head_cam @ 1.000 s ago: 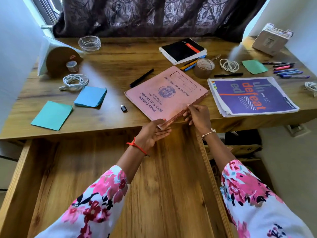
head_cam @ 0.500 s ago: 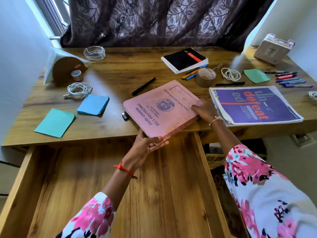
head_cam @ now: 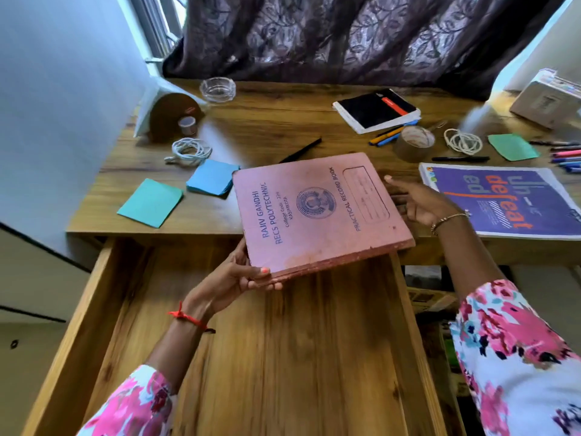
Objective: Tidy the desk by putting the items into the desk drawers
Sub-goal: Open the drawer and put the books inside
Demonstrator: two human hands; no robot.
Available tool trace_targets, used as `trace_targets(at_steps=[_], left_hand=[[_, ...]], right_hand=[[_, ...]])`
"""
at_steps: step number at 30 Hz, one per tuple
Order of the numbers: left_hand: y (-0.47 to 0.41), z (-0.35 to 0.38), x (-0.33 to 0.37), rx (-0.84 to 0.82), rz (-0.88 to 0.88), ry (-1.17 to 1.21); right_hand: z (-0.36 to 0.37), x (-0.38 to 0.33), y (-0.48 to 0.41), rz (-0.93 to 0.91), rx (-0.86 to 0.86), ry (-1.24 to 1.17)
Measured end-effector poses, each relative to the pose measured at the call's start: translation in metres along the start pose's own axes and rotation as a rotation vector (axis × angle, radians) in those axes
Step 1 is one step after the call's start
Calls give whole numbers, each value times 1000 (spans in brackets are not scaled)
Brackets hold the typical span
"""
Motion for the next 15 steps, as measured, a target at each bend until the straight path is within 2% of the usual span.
trace_targets(at_steps=[8,12,15], left_hand=[[83,-48,17,-43,-68,-83],[117,-72,28,68,-24,6],[140,-89,28,257,35,192]], right_hand=[[79,26,46,-7,-107,-189],[121,51,96,-20,-204,-312],[153,75,129,-66,-241,-407]])
Point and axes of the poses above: each hand's wrist, its own y-axis away from the middle knuckle, its own z-axis out of the palm, x = y × z, the point moved 7 cm from there along -y, towards the middle knuckle, and after that the axes turned 1 degree about -y, right-handed, at the moved point
